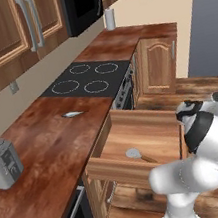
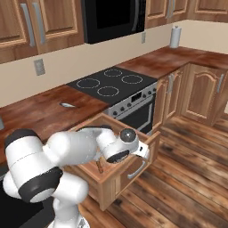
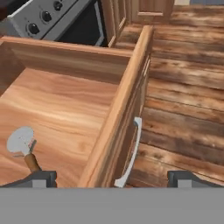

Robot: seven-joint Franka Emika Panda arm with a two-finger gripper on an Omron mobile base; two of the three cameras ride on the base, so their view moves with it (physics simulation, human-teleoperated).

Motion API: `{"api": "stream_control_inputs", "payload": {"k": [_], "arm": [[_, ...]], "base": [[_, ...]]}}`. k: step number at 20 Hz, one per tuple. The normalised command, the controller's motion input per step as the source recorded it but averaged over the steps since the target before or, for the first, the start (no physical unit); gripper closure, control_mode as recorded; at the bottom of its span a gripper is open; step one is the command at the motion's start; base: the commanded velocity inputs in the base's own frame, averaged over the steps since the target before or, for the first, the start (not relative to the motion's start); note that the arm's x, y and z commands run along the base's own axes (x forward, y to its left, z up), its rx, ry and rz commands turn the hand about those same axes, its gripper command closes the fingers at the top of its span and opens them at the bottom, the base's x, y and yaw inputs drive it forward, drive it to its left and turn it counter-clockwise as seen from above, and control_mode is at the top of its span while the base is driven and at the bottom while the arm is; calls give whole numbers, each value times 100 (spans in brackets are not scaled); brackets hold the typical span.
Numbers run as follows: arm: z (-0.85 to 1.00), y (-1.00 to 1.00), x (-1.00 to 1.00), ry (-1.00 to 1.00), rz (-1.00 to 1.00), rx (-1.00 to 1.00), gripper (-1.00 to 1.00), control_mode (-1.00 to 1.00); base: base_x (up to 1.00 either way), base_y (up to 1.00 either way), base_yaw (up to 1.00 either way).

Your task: Pick the pizza cutter from the drawer and place it on the counter.

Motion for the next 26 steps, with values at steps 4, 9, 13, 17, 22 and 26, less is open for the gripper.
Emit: {"api": "stream_control_inputs", "payload": {"k": [4,9,13,17,22,26], "arm": [[100,17,38,34,38,-7,-100,-100],[83,75,30,55,40,-17,-100,-100],[0,89,17,58,41,-7,-100,-100],[-79,38,5,34,14,0,-100,-100],[-100,40,0,28,7,0,-100,-100],[-58,57,2,15,3,0,-100,-100]], "base": [[0,0,0],[0,0,0],[0,0,0],[0,0,0],[0,0,0],[0,0,0]]}}
